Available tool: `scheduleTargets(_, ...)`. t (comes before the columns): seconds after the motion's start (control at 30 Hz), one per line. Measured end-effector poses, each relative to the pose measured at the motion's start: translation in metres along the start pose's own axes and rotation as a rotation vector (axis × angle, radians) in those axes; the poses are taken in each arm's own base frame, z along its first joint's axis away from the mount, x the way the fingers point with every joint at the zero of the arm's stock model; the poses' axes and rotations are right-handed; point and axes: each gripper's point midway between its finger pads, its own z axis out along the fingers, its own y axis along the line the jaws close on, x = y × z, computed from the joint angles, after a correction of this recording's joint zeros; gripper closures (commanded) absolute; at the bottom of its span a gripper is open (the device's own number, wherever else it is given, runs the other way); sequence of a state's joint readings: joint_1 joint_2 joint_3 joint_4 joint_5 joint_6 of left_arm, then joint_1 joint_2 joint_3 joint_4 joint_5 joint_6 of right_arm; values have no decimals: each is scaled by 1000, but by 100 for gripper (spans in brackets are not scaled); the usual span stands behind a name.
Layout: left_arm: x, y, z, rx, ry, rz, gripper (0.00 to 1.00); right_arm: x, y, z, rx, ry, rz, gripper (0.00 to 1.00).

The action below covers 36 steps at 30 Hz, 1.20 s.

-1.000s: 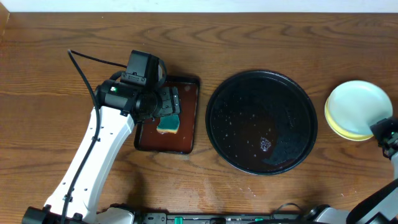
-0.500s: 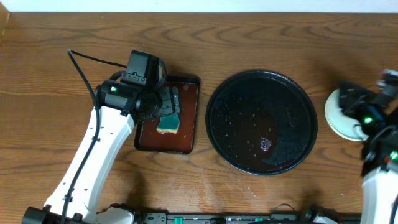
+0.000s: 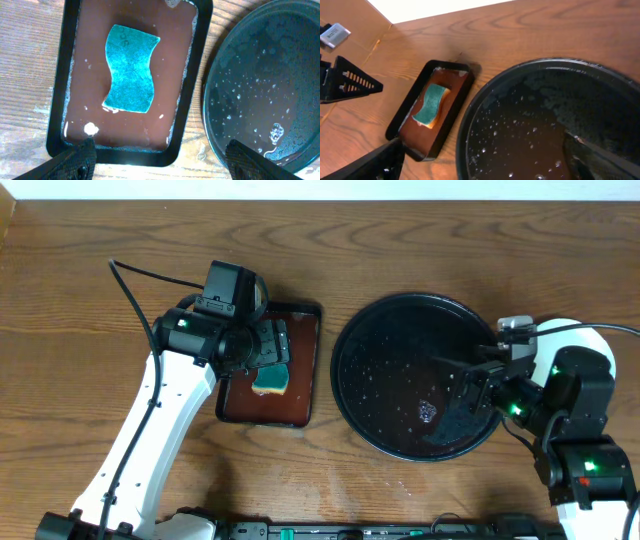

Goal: Clean dirty plates on tray and stack at the side

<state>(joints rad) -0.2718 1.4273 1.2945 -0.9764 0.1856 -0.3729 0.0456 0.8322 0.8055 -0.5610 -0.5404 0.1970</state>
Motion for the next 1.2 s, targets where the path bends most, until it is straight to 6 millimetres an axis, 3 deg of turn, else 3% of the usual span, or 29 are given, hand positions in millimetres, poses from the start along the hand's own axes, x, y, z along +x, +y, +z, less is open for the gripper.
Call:
scheduleTargets(0.43, 0, 0, 0, 0, 0, 0, 17, 8, -5, 8, 6, 45, 61, 1)
scheduleTargets(0.7, 0, 0, 0, 0, 0, 0, 17, -7, -9, -11, 50, -267, -145, 1)
scheduleTargets(1.0, 0, 0, 0, 0, 0, 0, 17, 60, -32, -5, 64, -420, -302, 1)
scheduleTargets(1.2, 0, 0, 0, 0, 0, 0, 17, 67, -29, -11, 71, -527, -439, 1)
